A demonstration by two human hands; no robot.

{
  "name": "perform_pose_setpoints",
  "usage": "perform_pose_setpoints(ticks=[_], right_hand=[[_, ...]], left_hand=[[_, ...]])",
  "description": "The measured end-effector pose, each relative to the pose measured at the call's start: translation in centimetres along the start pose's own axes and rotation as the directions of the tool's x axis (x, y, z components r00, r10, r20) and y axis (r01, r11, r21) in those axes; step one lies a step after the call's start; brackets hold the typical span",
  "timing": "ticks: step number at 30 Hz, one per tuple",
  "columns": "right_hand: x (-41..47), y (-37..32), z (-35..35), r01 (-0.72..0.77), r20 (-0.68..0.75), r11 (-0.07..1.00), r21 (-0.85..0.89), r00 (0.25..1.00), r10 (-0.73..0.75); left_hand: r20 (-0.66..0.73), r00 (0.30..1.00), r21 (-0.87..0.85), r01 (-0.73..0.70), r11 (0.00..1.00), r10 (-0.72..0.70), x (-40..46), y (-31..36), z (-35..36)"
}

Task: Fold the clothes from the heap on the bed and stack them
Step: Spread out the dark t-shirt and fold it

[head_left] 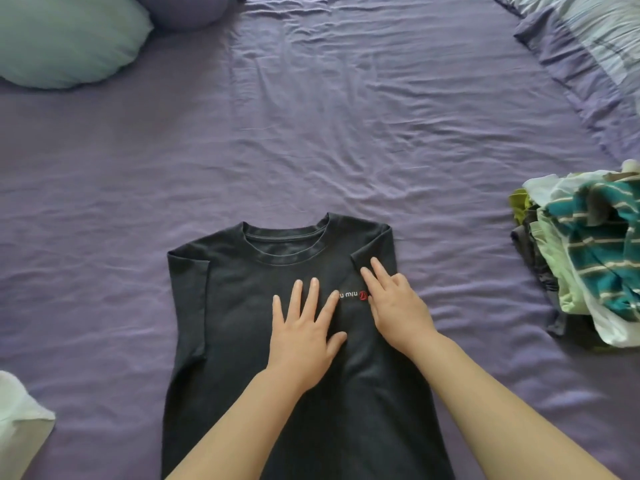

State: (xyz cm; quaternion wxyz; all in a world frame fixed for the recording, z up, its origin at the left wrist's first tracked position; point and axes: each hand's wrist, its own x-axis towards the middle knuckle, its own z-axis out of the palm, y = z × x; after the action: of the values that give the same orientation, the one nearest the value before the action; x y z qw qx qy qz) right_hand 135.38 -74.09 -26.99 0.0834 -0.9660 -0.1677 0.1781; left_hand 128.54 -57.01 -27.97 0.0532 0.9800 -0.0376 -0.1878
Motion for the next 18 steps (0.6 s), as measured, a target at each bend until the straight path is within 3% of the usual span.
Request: perform_pose_setpoints(ticks=[6,14,18], right_hand=[[-4.0,-2.1,1.0,0.001,-0.091,0.998,-0.064,0.996,-0.007],[-19.1,-6.8,4.0,0.101,0.067,0.995,-0.016,0.993,-0.100],[-24.3,-7.9,5.4,0.152,0.056,0.985,0.087,0.986,-0.157]], left_hand=[[0.021,1.000,-0.017,0.004,1.000,-0.004,-4.5,0.5,1.3],[0.157,0.987,-0.119,0.031,0.992,-0.012,-16.6,2.7,3.3],[0.155,0.987,-0.236,0.071,0.969,-0.034,-23.0,3.3,4.1]])
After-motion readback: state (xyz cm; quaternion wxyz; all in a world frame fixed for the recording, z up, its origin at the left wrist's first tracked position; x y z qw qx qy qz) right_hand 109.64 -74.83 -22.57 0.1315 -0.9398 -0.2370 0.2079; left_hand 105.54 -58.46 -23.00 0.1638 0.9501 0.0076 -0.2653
